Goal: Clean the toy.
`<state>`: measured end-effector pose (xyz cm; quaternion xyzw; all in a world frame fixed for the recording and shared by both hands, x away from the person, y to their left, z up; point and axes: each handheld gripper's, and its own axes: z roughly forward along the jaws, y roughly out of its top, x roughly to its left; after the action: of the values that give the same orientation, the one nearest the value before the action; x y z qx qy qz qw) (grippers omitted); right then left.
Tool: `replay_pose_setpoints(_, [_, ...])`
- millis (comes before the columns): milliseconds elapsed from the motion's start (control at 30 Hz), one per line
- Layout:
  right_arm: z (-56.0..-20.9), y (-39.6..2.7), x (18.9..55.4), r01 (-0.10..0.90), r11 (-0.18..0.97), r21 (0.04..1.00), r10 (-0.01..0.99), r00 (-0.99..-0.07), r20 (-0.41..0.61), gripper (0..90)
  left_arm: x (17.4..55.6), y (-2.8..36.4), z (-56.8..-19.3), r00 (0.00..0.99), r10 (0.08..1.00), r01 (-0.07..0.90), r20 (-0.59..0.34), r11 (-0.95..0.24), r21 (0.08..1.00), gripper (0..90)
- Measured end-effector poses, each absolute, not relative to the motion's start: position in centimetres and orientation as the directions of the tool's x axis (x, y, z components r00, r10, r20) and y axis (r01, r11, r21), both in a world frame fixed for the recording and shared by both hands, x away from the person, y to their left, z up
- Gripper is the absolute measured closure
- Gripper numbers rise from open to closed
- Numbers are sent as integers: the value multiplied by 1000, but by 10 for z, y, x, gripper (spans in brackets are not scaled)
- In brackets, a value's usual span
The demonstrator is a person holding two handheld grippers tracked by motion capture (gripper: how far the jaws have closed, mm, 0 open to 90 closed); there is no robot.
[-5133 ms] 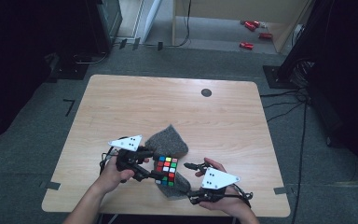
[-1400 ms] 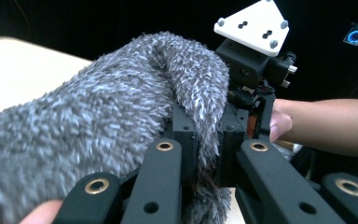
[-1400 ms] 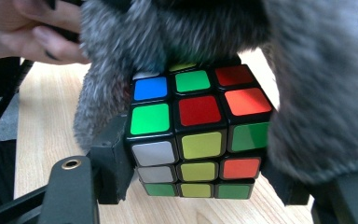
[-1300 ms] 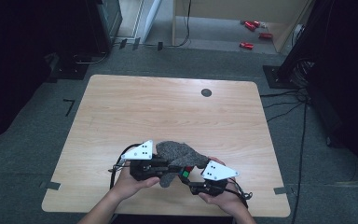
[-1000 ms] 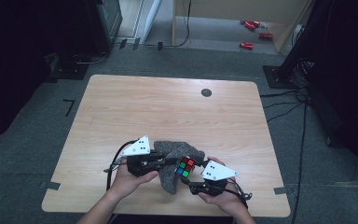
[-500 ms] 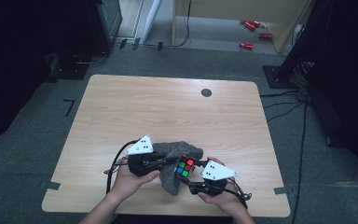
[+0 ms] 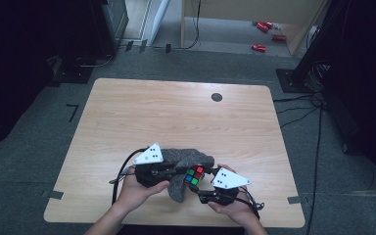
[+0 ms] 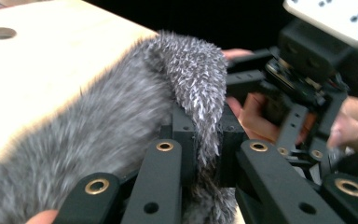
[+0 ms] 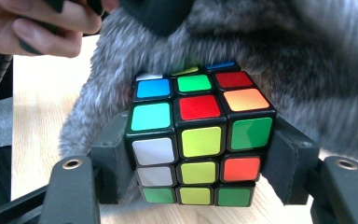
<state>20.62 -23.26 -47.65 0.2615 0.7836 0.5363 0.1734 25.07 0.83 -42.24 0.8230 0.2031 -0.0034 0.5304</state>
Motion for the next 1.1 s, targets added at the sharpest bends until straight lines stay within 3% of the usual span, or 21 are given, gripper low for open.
replay_pose_setpoints(267, [-477, -232, 206, 225, 292, 929, 601, -799, 4, 347, 252, 11, -420, 898, 398, 346, -189, -371, 862, 843])
replay_pose_setpoints(600, [-477, -234, 208, 234, 282, 930, 611, -791, 14, 347, 242, -1, -420, 915, 351, 336, -199, -388, 859, 836])
replay_pose_setpoints(767, [-476, -234, 207, 232, 284, 930, 614, -789, 9, 347, 245, 5, -418, 898, 404, 340, -177, -379, 860, 839])
replay_pose_setpoints(967, [-477, -234, 209, 236, 284, 929, 621, -784, 9, 347, 233, -12, -420, 933, 296, 317, -203, -413, 854, 834])
replay_pose_setpoints(1100, [-479, -233, 209, 236, 298, 925, 629, -778, -4, 347, 235, -13, -422, 924, 330, 327, -195, -416, 848, 835])
